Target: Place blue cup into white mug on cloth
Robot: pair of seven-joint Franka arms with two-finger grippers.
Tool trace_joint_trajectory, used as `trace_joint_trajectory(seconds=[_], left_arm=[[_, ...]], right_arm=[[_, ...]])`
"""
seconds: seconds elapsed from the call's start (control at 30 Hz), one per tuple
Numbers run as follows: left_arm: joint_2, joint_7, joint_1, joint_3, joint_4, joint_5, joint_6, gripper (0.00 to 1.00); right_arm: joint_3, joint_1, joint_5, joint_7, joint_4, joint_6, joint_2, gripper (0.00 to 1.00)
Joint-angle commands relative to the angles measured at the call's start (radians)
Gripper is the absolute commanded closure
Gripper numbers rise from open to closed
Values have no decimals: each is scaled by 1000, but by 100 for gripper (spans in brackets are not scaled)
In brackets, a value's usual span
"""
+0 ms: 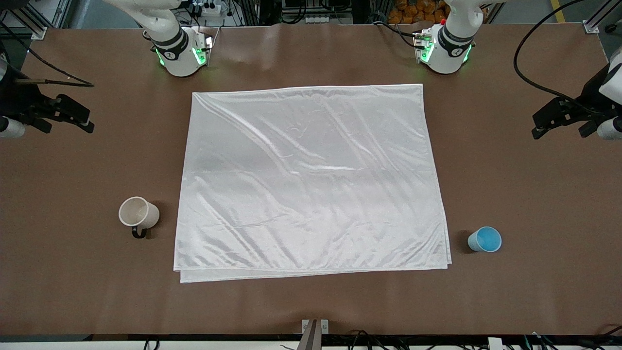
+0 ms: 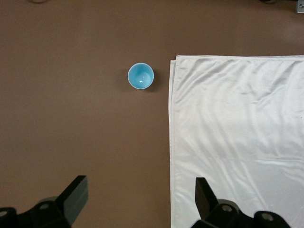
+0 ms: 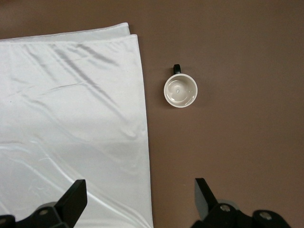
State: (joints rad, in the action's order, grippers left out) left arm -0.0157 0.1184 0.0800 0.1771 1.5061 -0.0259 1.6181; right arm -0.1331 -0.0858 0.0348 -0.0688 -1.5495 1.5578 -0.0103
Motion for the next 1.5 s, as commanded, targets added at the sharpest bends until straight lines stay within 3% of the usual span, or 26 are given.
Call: trace_joint_trajectory(seconds=[0.0,0.33,0.7,0.97,1.47], left_arm=[[13,-20,9,7,8,-12,-9,0],[-4,-5,7,7,3,-12,-7,0],[-95,-5,15,-4,-1,-12,42,0],[-165,-13,70,-4,2,-9,106,0],[-283,-20,109,-4,8,-9,198,0]], right_arm=[[-3,3,-9,0,16,-2,9,0],[-3,3,-10,0,14,-2,9,0],[7,3,-10,0,16,-2,30,0],[7,-5,-12,3,14,45,128,0],[7,-18,-27,84,12,275,348,0]])
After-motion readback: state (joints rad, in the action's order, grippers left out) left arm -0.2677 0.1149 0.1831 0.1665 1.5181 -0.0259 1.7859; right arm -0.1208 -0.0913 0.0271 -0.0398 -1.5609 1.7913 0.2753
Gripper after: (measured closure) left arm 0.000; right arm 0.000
